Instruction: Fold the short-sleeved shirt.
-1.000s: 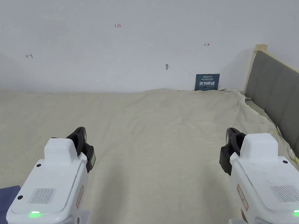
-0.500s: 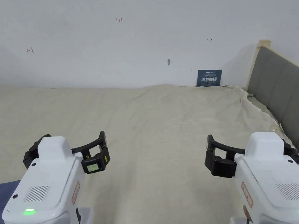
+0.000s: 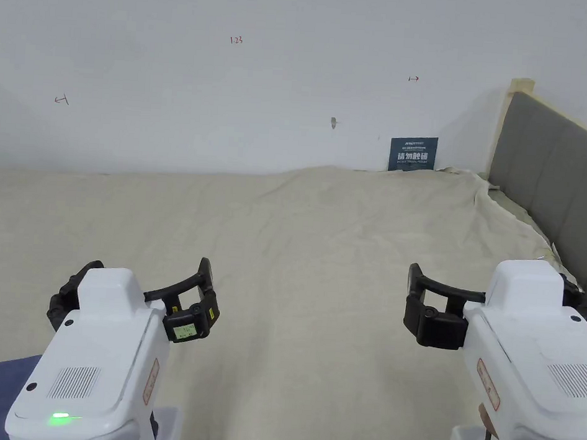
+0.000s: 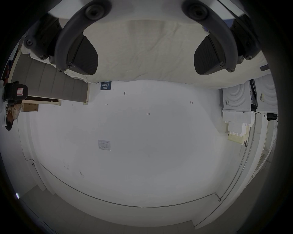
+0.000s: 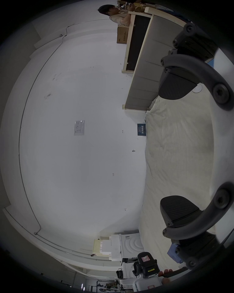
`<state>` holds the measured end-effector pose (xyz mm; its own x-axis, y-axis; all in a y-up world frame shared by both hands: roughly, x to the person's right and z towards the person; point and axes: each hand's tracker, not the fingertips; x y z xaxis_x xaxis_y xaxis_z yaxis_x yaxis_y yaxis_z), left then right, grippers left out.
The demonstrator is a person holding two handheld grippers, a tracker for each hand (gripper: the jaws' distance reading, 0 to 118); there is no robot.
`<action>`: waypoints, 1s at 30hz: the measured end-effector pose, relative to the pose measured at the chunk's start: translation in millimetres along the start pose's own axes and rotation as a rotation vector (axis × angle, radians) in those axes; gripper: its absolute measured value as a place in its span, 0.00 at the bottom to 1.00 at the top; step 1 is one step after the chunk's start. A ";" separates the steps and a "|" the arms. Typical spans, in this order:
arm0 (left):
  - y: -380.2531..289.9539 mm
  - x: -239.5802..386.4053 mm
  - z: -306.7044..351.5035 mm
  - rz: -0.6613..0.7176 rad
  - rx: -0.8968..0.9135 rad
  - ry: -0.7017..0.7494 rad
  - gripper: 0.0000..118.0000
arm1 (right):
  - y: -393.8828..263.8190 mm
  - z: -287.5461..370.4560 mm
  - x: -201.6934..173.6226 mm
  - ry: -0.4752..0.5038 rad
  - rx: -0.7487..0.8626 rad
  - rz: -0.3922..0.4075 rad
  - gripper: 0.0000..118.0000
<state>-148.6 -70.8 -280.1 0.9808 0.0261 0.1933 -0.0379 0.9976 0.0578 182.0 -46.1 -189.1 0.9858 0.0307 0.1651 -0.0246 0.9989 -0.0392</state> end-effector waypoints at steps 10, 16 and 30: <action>0.1 0.4 -0.1 -0.002 -0.001 -0.011 1.00 | 1.7 -0.5 -1.9 0.005 -0.001 0.007 1.00; 0.3 0.9 -1.4 -0.008 0.004 -0.011 1.00 | 2.5 -1.2 -3.0 0.007 -0.002 0.009 1.00; 0.9 -0.4 -2.5 -0.002 0.003 -0.005 1.00 | 2.5 -1.7 -3.7 0.016 -0.006 0.016 1.00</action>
<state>-148.5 -69.8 -282.6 0.9798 0.0242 0.1984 -0.0370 0.9975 0.0609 178.6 -43.7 -191.5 0.9877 0.0460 0.1491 -0.0393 0.9981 -0.0480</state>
